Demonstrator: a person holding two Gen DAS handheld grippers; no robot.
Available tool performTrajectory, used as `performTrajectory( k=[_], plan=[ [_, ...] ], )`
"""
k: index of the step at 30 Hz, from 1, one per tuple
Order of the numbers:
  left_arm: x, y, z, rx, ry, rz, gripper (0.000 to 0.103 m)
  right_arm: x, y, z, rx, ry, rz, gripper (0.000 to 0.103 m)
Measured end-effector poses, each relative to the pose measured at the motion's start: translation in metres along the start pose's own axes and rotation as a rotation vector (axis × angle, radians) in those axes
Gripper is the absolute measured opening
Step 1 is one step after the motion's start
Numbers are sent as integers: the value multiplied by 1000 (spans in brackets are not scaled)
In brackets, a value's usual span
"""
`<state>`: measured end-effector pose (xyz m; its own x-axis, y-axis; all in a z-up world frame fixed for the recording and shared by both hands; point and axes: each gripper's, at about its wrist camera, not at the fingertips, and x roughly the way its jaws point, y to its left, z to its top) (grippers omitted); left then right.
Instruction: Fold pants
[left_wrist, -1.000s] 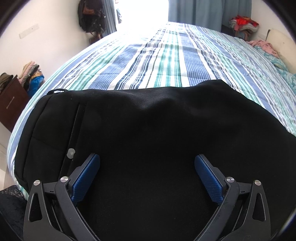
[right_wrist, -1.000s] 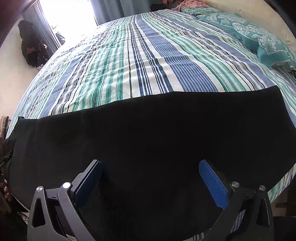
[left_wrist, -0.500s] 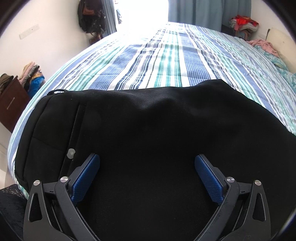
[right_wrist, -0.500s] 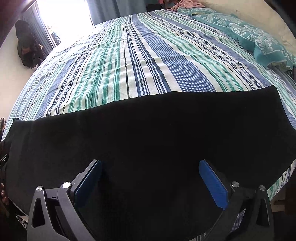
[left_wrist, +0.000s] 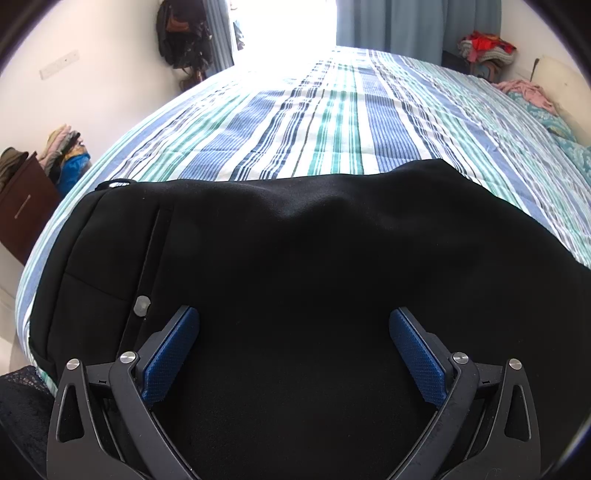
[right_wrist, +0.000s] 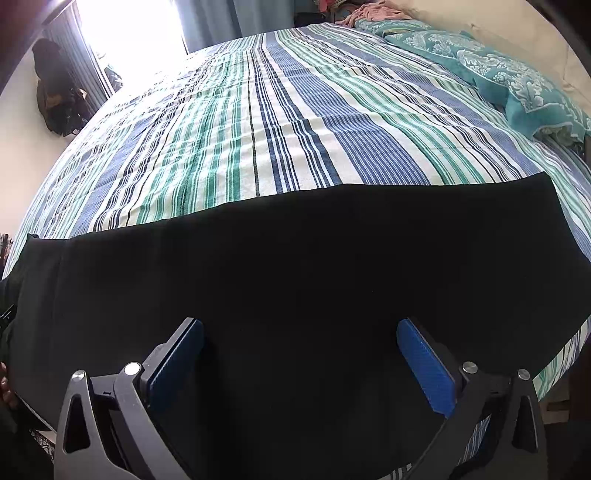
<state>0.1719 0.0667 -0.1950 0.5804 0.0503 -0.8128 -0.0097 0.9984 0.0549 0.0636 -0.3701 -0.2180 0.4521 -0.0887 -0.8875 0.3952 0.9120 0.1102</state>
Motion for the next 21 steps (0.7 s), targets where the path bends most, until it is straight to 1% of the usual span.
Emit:
performTrajectory(
  k=[16,17,18,20,21],
  plan=[
    [-5,1,0,-5,-23,-7,102,-5,-2,6,21,-11,24,103],
    [-7,1,0,-6,-15,-8,102,-9,-4,8,33,-23,33,102],
    [-10,1,2,-5,-7,-10,102,-17,-8,11,54,-54,57,102],
    [-19,1,4,-3,-7,-25,102,-48,-30,24,138,-160,151,101],
    [-25,1,5,-2,-17,-42,102,-66,-48,32,195,-223,204,101]
  ],
)
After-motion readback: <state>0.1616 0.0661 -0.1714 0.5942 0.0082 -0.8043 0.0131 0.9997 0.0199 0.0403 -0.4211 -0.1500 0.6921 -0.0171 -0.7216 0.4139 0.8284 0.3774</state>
